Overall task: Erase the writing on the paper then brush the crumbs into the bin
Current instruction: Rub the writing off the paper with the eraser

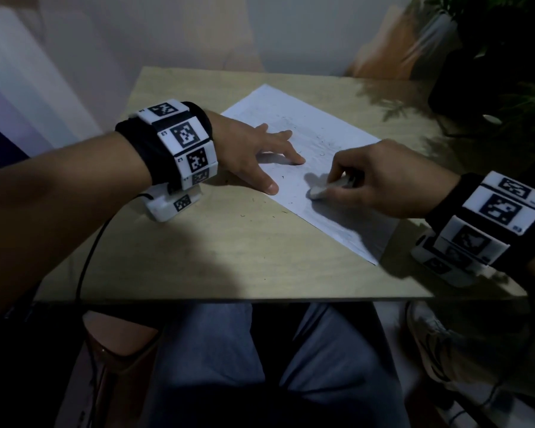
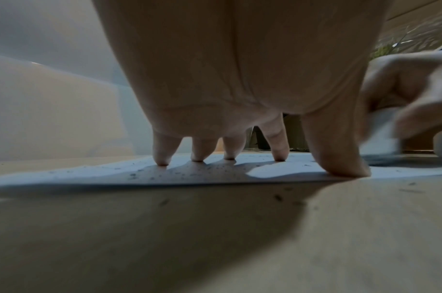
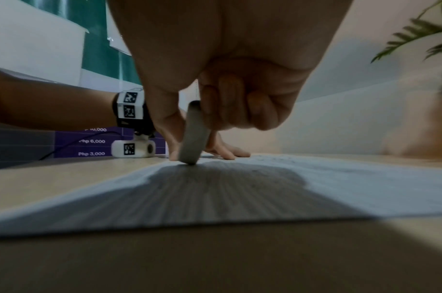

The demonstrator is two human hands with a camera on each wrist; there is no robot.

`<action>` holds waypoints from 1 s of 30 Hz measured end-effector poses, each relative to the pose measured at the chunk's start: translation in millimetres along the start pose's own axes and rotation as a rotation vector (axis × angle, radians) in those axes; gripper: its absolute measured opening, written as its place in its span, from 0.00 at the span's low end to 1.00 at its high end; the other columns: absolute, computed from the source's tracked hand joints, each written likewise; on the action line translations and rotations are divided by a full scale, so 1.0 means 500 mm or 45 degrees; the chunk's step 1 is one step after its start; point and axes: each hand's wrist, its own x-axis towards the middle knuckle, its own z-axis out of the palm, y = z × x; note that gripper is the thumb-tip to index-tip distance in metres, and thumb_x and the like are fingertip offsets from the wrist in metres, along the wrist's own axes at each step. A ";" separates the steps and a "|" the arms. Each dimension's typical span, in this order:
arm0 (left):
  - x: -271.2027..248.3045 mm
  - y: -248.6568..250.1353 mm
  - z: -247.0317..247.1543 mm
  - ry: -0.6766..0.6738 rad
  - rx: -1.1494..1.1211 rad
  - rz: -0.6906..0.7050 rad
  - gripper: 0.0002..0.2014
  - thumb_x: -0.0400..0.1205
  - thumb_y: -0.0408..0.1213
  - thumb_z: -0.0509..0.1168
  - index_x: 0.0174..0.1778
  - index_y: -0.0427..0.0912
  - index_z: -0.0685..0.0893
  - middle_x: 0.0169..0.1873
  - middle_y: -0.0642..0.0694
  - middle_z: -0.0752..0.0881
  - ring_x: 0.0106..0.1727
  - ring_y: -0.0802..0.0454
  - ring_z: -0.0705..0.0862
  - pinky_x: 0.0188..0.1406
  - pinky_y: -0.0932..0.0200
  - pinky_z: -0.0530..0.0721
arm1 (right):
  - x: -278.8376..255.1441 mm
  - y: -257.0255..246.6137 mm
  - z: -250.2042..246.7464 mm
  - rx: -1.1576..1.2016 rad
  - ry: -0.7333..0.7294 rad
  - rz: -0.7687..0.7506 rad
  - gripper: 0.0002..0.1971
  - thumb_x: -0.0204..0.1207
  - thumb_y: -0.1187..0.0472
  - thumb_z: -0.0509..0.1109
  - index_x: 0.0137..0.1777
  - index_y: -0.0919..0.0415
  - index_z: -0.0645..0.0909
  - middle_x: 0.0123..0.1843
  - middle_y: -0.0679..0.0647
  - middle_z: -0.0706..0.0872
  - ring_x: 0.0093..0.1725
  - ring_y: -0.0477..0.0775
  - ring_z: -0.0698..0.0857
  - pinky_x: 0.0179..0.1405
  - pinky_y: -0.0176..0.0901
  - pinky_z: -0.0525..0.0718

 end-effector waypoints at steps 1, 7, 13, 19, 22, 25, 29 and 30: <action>0.000 -0.001 0.000 -0.001 -0.001 0.003 0.37 0.79 0.63 0.70 0.82 0.80 0.59 0.88 0.67 0.40 0.89 0.54 0.36 0.89 0.38 0.45 | 0.002 -0.001 0.002 -0.065 0.041 -0.032 0.21 0.71 0.32 0.72 0.44 0.50 0.85 0.33 0.42 0.84 0.37 0.44 0.83 0.37 0.45 0.79; 0.004 -0.007 0.001 -0.012 -0.011 0.010 0.37 0.78 0.64 0.71 0.80 0.82 0.59 0.87 0.70 0.40 0.89 0.56 0.36 0.88 0.36 0.44 | -0.007 -0.009 0.003 0.115 -0.138 -0.150 0.30 0.65 0.24 0.62 0.48 0.48 0.87 0.33 0.41 0.85 0.36 0.40 0.82 0.38 0.40 0.79; 0.005 -0.007 0.002 -0.005 -0.020 0.007 0.37 0.78 0.64 0.71 0.80 0.82 0.59 0.87 0.70 0.40 0.89 0.55 0.36 0.88 0.36 0.43 | 0.004 0.003 0.012 -0.086 0.034 -0.197 0.26 0.73 0.30 0.61 0.52 0.49 0.87 0.39 0.43 0.87 0.40 0.49 0.84 0.40 0.45 0.77; 0.006 -0.007 0.002 -0.007 -0.010 0.006 0.37 0.78 0.65 0.70 0.80 0.83 0.59 0.87 0.70 0.40 0.89 0.56 0.36 0.88 0.36 0.45 | 0.000 0.007 0.002 0.042 -0.059 -0.094 0.32 0.68 0.21 0.60 0.50 0.47 0.88 0.36 0.42 0.86 0.38 0.43 0.83 0.40 0.40 0.79; 0.007 -0.009 0.001 -0.008 -0.011 0.010 0.37 0.78 0.65 0.70 0.80 0.83 0.59 0.87 0.70 0.40 0.89 0.56 0.36 0.88 0.36 0.45 | 0.000 0.004 0.005 -0.129 0.063 -0.082 0.25 0.73 0.30 0.64 0.48 0.50 0.88 0.37 0.43 0.87 0.39 0.49 0.83 0.41 0.48 0.80; 0.006 -0.010 0.002 -0.008 -0.031 0.014 0.37 0.78 0.64 0.71 0.80 0.82 0.59 0.87 0.70 0.40 0.89 0.56 0.35 0.88 0.36 0.44 | -0.015 -0.019 0.006 -0.029 -0.058 -0.190 0.21 0.74 0.33 0.67 0.43 0.51 0.87 0.34 0.44 0.87 0.35 0.45 0.83 0.38 0.41 0.78; 0.005 -0.005 0.002 0.017 0.005 0.011 0.36 0.79 0.65 0.70 0.82 0.80 0.60 0.88 0.68 0.41 0.89 0.55 0.36 0.88 0.37 0.43 | -0.010 -0.015 0.000 0.156 -0.045 -0.093 0.16 0.70 0.39 0.72 0.43 0.52 0.88 0.33 0.45 0.87 0.35 0.44 0.83 0.38 0.43 0.79; 0.006 -0.005 0.003 0.047 0.038 0.003 0.36 0.79 0.65 0.68 0.82 0.77 0.60 0.89 0.65 0.42 0.90 0.54 0.37 0.88 0.37 0.43 | -0.006 -0.009 0.001 0.124 0.024 -0.066 0.16 0.69 0.40 0.70 0.45 0.52 0.87 0.35 0.44 0.87 0.36 0.45 0.84 0.41 0.46 0.81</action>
